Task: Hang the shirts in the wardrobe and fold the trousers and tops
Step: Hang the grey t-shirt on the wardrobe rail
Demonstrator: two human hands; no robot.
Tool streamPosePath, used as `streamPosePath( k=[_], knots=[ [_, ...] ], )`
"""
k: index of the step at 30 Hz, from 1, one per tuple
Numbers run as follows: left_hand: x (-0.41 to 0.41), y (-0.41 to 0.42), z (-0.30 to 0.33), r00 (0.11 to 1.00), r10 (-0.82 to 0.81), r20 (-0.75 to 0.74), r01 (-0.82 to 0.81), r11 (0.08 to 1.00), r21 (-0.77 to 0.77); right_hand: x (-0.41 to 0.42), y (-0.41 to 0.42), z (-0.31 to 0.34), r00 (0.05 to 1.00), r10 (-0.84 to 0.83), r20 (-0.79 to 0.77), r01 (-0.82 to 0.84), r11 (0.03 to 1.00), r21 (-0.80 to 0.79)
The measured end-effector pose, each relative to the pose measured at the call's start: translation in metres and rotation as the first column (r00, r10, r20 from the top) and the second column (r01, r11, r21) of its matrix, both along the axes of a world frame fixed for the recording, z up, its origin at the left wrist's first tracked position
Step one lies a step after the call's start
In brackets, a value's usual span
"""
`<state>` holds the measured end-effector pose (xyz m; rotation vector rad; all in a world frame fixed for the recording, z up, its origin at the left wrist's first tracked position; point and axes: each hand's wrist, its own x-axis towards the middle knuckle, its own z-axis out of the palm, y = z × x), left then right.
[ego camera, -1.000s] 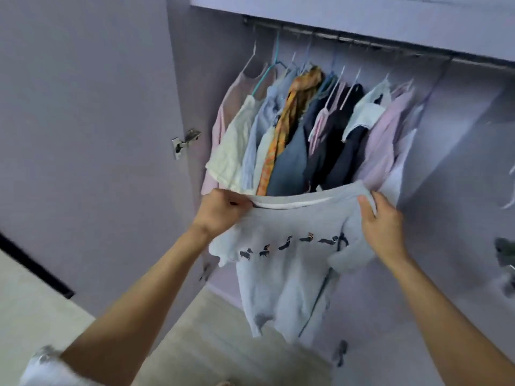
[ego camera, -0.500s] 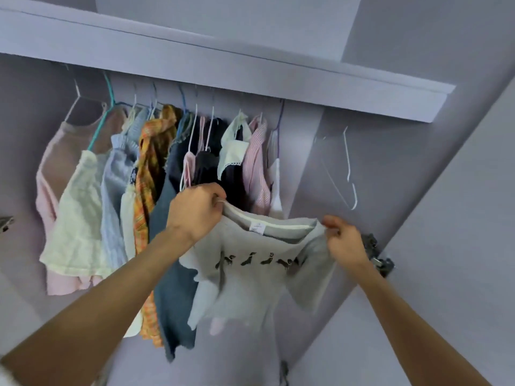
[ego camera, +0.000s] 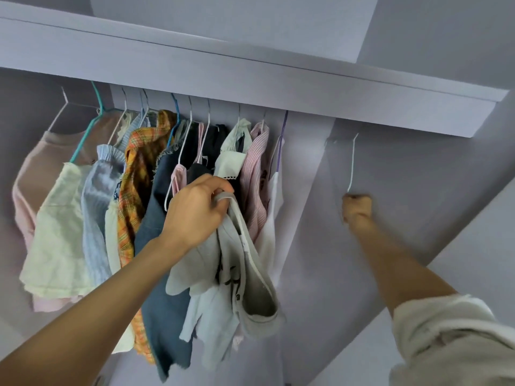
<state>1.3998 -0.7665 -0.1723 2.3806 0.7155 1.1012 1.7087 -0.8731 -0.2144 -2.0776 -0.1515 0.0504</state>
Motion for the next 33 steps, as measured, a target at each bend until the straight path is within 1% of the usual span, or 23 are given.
streamPosePath(
  k=[3,7,11,13,15,17,19,21,23,25,26,27,28,30,31,32,33],
  knots=[
    [-0.004,0.002,0.000,0.999,0.032,-0.025,-0.032,0.999,0.008,0.001,0.009,-0.001,0.998,-0.007,0.070,-0.003,0.989,0.146],
    [-0.003,-0.001,0.000,0.999,0.031,-0.024,-0.032,0.999,-0.022,-0.020,0.006,-0.008,0.996,0.038,0.085,-0.064,0.943,0.326],
    [-0.004,-0.010,-0.006,0.999,-0.014,0.029,0.016,0.998,-0.068,-0.071,-0.019,-0.038,0.994,0.096,0.049,-0.108,0.879,0.465],
    [-0.007,-0.017,-0.012,0.998,-0.029,0.051,0.034,0.995,-0.098,-0.108,-0.045,-0.060,0.989,0.136,0.066,-0.150,0.844,0.515],
    [-0.015,-0.025,-0.022,0.998,-0.059,0.038,0.064,0.987,-0.146,-0.143,-0.075,-0.082,0.973,0.217,0.080,-0.227,0.826,0.515],
    [-0.019,-0.030,-0.030,0.997,-0.072,0.031,0.076,0.978,-0.196,-0.161,-0.091,-0.088,0.956,0.280,0.090,-0.285,0.810,0.513],
    [-0.024,-0.035,-0.039,0.997,-0.080,-0.021,0.073,0.967,-0.245,-0.170,-0.101,-0.090,0.941,0.335,0.056,-0.315,0.800,0.511],
    [-0.023,-0.037,-0.044,0.991,-0.094,-0.096,0.065,0.960,-0.272,-0.175,-0.105,-0.091,0.941,0.338,0.028,-0.314,0.835,0.452],
    [-0.021,-0.040,-0.048,0.981,-0.099,-0.167,0.049,0.958,-0.282,-0.185,-0.110,-0.097,0.956,0.292,0.008,-0.272,0.881,0.387],
    [-0.018,-0.041,-0.051,0.969,-0.097,-0.229,0.027,0.956,-0.291,-0.196,-0.117,-0.104,0.973,0.229,0.037,-0.222,0.876,0.429],
    [-0.017,-0.041,-0.053,0.951,-0.095,-0.294,0.003,0.954,-0.299,-0.200,-0.120,-0.105,0.979,0.197,0.046,-0.195,0.853,0.484],
    [-0.017,-0.042,-0.055,0.915,-0.099,-0.392,-0.025,0.954,-0.298,-0.205,-0.124,-0.105,0.984,0.172,0.043,-0.167,0.820,0.548],
    [-0.017,-0.042,-0.058,0.858,-0.115,-0.500,-0.042,0.956,-0.291,-0.207,-0.126,-0.102,0.986,0.160,0.037,-0.149,0.781,0.607],
    [-0.019,-0.043,-0.070,0.709,-0.177,-0.683,-0.019,0.963,-0.269,-0.208,-0.127,-0.092,0.987,0.158,0.009,-0.121,0.713,0.691],
    [-0.023,-0.045,-0.079,0.633,-0.208,-0.746,-0.003,0.963,-0.270,-0.209,-0.128,-0.089,0.989,0.146,-0.035,-0.078,0.693,0.716],
    [-0.026,-0.044,-0.087,0.584,-0.226,-0.780,-0.005,0.960,-0.282,-0.207,-0.126,-0.084,0.988,0.126,-0.087,-0.021,0.674,0.738],
    [-0.030,-0.045,-0.097,0.559,-0.239,-0.794,-0.030,0.951,-0.308,-0.208,-0.128,-0.083,0.985,0.098,-0.145,0.044,0.661,0.749]
  ],
)
